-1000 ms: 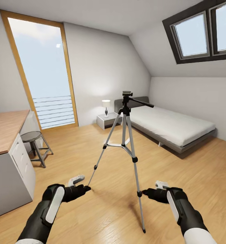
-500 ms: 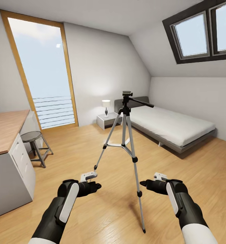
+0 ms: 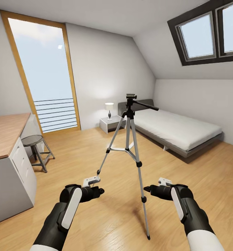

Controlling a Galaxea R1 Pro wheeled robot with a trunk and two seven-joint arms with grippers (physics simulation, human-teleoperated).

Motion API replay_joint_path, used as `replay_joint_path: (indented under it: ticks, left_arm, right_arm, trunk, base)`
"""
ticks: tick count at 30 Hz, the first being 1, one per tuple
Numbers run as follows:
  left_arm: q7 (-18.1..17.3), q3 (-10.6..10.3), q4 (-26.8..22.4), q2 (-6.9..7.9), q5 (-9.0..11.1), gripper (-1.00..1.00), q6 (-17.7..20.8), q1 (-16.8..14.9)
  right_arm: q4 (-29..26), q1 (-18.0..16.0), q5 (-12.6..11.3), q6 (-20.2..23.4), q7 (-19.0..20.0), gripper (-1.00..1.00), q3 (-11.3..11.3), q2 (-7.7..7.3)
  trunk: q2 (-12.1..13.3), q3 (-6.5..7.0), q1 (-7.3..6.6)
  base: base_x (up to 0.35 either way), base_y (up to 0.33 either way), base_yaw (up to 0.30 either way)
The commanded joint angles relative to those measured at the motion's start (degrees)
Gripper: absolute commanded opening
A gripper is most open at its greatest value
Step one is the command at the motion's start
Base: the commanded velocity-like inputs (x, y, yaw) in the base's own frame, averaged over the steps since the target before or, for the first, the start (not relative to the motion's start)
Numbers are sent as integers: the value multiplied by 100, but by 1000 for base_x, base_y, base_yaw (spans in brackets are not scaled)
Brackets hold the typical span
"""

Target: Attach the digital camera to the camera tripod in the bedroom.

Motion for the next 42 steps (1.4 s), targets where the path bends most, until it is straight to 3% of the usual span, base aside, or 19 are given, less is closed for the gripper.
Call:
replay_joint_path:
  ticks: [1, 7, 23, 32, 42]
  left_arm:
    - [60, -5, -4, 0, 61, 100, 16, -4]
    - [63, -9, -2, -5, 62, 100, 14, -4]
    - [47, 51, 0, 34, 77, 100, 11, -4]
    - [14, 420, 20, 40, 136, 100, 16, -4]
    - [4, 552, 47, 63, 179, 100, 8, -4]
  right_arm:
    - [-5, -5, -12, 31, 9, 100, -20, 6]
    - [-18, -5, -7, 34, 9, 100, -28, 1]
    - [-24, -5, -14, 34, 17, 100, -43, -30]
    - [-31, -5, -32, 336, 140, 100, -43, -60]
    - [-50, -5, -18, 486, 471, 100, -57, -70]
  trunk:
    - [-4, -6, 0]
    - [-4, -6, 0]
    - [-645, -294, 351]
    - [-1006, -455, 549]
    - [-1407, -635, 769]
  base:
    - [0, 0, 0]
    - [0, 0, 0]
    - [0, 0, 0]
    - [0, 0, 0]
    - [0, 0, 0]
